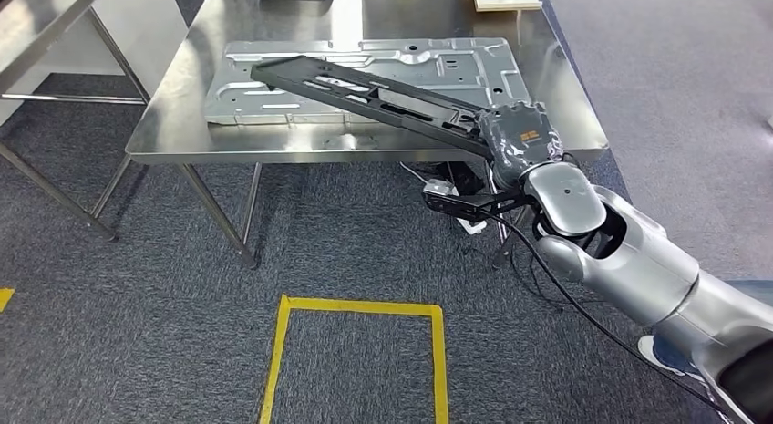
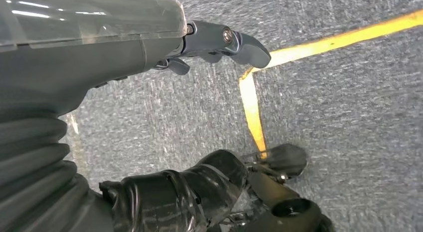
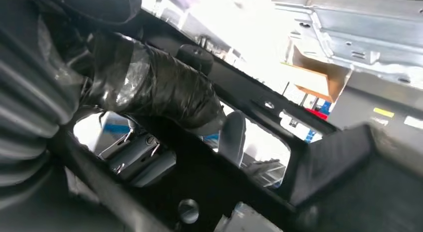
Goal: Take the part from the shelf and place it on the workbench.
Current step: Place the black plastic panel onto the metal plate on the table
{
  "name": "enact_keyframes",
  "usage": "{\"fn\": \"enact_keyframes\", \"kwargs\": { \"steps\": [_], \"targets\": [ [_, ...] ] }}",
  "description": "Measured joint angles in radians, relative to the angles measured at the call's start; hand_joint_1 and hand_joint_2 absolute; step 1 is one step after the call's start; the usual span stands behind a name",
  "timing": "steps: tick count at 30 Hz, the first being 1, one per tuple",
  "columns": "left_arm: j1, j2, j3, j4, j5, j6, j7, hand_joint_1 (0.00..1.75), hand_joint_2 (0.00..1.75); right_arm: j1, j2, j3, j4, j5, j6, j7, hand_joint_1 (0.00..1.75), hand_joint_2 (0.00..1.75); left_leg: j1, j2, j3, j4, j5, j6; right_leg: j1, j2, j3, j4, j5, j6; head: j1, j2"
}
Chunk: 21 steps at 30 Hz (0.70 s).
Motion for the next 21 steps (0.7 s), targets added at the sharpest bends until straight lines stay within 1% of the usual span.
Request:
{"fn": "enact_keyframes", "kwargs": {
  "steps": [1, 2, 3, 4, 5, 6, 7, 8, 9, 10, 11, 12, 13, 14, 15, 17, 18, 19, 20, 21],
  "targets": [
    [-0.001, 0.0, 0.0, 0.0, -0.001, 0.001, 0.0, 0.0, 1.75, 0.001, 0.0, 0.001, -0.001, 0.007, 0.003, -0.003, 1.75, 1.75, 0.0, -0.001, 0.01, -0.007, -0.006, 0.004, -0.003, -0.001, 0.001, 0.006, 0.002, 0.005, 0.0, 0.0],
    [-0.001, 0.0, 0.0, 0.0, -0.001, 0.002, 0.0, 0.0, 1.75, 0.003, -0.001, 0.002, -0.002, 0.014, 0.005, -0.006, 1.75, 1.75, 0.002, -0.002, 0.024, -0.017, -0.011, 0.008, -0.003, -0.001, -0.006, 0.03, 0.009, 0.01, 0.001, 0.0],
    [-0.001, 0.0, 0.0, 0.0, -0.002, 0.005, 0.0, 0.0, 1.75, 0.003, -0.001, 0.003, -0.003, 0.02, 0.007, -0.01, 1.75, 1.75, 0.005, -0.003, 0.038, -0.022, -0.017, 0.012, -0.004, 0.0, -0.03, 0.072, 0.015, 0.014, 0.002, 0.0],
    [-0.001, 0.0, 0.0, 0.0, -0.002, 0.008, 0.001, 0.0, 1.75, 0.004, -0.002, 0.004, -0.004, 0.026, 0.009, -0.014, 1.75, 1.75, 0.008, -0.003, 0.052, -0.025, -0.025, 0.016, -0.005, 0.001, -0.068, 0.128, 0.015, 0.018, 0.005, 0.0],
    [-0.002, 0.0, 0.0, 0.0, -0.003, 0.011, 0.002, 0.0, 1.75, 0.005, -0.003, 0.005, -0.005, 0.031, 0.01, -0.017, 1.75, 1.75, 0.009, -0.003, 0.064, -0.027, -0.034, 0.019, -0.007, 0.002, -0.112, 0.191, 0.005, 0.022, 0.006, 0.0],
    [-0.002, 0.0, 0.0, 0.0, -0.004, 0.014, 0.003, 0.0, 1.75, 0.007, -0.003, 0.006, -0.006, 0.036, 0.01, -0.019, 1.75, 1.75, 0.009, -0.004, 0.076, -0.027, -0.045, 0.021, -0.009, 0.002, -0.16, 0.246, -0.02, 0.025, 0.007, 0.0],
    [-0.002, 0.0, 0.0, 0.0, -0.005, 0.015, 0.004, 0.0, 1.75, 0.01, -0.003, 0.007, -0.006, 0.039, 0.011, -0.019, 1.75, 1.75, 0.01, -0.005, 0.09, -0.027, -0.057, 0.022, -0.012, 0.002, -0.201, 0.28, -0.051, 0.029, 0.008, 0.0],
    [-0.001, 0.0, 0.0, 0.0, -0.005, 0.016, 0.005, 0.0, 1.75, 0.013, -0.004, 0.009, -0.006, 0.041, 0.012, -0.019, 1.75, 1.75, 0.011, -0.007, 0.106, -0.026, -0.069, 0.021, -0.015, 0.001, -0.23, 0.288, -0.077, 0.033, 0.008, 0.0],
    [-0.001, 0.0, 0.0, 0.0, -0.006, 0.017, 0.006, 0.0, 1.75, 0.014, -0.004, 0.01, -0.006, 0.043, 0.013, -0.02, 1.75, 1.75, 0.013, -0.009, 0.125, -0.025, -0.082, 0.019, -0.018, 0.001, -0.246, 0.271, -0.087, 0.037, 0.008, 0.0],
    [0.0, 0.0, 0.0, 0.0, -0.006, 0.017, 0.007, 0.0, 1.75, 0.015, -0.004, 0.012, -0.006, 0.045, 0.015, -0.02, 1.75, 1.75, 0.015, -0.011, 0.144, -0.023, -0.097, 0.015, -0.021, 0.001, -0.249, 0.226, -0.068, 0.041, 0.008, 0.0],
    [0.0, -0.001, 0.0, 0.0, -0.006, 0.019, 0.009, 0.0, 1.75, 0.016, -0.004, 0.014, -0.006, 0.048, 0.016, -0.022, 1.75, 1.75, 0.017, -0.013, 0.158, -0.021, -0.113, 0.01, -0.024, 0.0, -0.244, 0.162, -0.012, 0.045, 0.009, 0.0],
    [0.0, -0.001, 0.0, 0.0, -0.006, 0.02, 0.011, 0.0, 1.75, 0.017, -0.004, 0.016, -0.006, 0.051, 0.017, -0.024, 1.75, 1.75, 0.018, -0.015, 0.171, -0.013, -0.13, 0.003, -0.026, -0.001, -0.24, 0.103, 0.059, 0.046, 0.009, 0.0],
    [-0.002, -0.001, 0.0, 0.0, -0.005, 0.024, 0.014, 0.0, 1.75, 0.018, -0.004, 0.017, -0.005, 0.054, 0.018, -0.026, 1.75, 1.75, 0.018, -0.017, 0.178, -0.007, -0.147, -0.004, -0.025, -0.003, -0.233, 0.062, 0.119, 0.041, 0.01, 0.0],
    [-0.003, -0.001, 0.0, 0.0, -0.005, 0.027, 0.017, 0.0, 1.75, 0.02, -0.004, 0.018, -0.006, 0.056, 0.019, -0.027, 1.75, 1.75, 0.017, -0.018, 0.181, -0.002, -0.16, -0.012, -0.023, -0.003, -0.231, 0.043, 0.164, 0.033, 0.01, 0.0],
    [-0.003, -0.002, 0.0, 0.0, -0.004, 0.03, 0.019, 0.0, 1.75, 0.021, -0.005, 0.019, -0.007, 0.058, 0.02, -0.028, 1.75, 1.75, 0.016, -0.019, 0.187, 0.007, -0.166, -0.019, -0.021, -0.003, -0.23, 0.044, 0.175, 0.022, 0.01, 0.0],
    [-0.003, -0.002, 0.0, 0.0, -0.004, 0.033, 0.021, 0.0, 1.75, 0.023, -0.006, 0.02, -0.01, 0.062, 0.02, -0.029, 1.75, 1.75, 0.017, -0.016, 0.181, 0.028, -0.165, -0.03, -0.019, -0.001, -0.22, 0.046, 0.17, 0.003, 0.009, 0.0],
    [-0.003, -0.002, 0.0, 0.0, -0.004, 0.034, 0.022, 0.0, 1.75, 0.023, -0.006, 0.02, -0.01, 0.065, 0.021, -0.03, 1.75, 1.75, 0.018, -0.013, 0.17, 0.055, -0.163, -0.034, -0.02, -0.001, -0.214, 0.043, 0.165, -0.004, 0.008, 0.0],
    [-0.004, -0.002, 0.0, 0.0, -0.004, 0.034, 0.022, 0.0, 1.75, 0.023, -0.006, 0.02, -0.011, 0.066, 0.021, -0.031, 1.75, 1.75, 0.02, -0.011, 0.149, 0.091, -0.172, -0.038, -0.02, -0.001, -0.207, 0.039, 0.162, -0.011, 0.007, 0.0],
    [-0.006, -0.002, 0.0, 0.0, -0.004, 0.035, 0.022, 0.0, 1.75, 0.023, -0.006, 0.02, -0.012, 0.067, 0.021, -0.031, 1.75, 1.75, 0.021, -0.008, 0.12, 0.139, -0.192, -0.042, -0.02, -0.001, -0.201, 0.036, 0.158, -0.016, 0.006, 0.0],
    [-0.007, -0.002, 0.0, 0.0, -0.004, 0.035, 0.022, 0.0, 1.75, 0.023, -0.006, 0.02, -0.012, 0.067, 0.021, -0.031, 1.75, 1.75, 0.022, -0.006, 0.085, 0.19, -0.22, -0.046, -0.018, -0.001, -0.197, 0.035, 0.153, -0.02, 0.006, 0.0]
  ]
}}
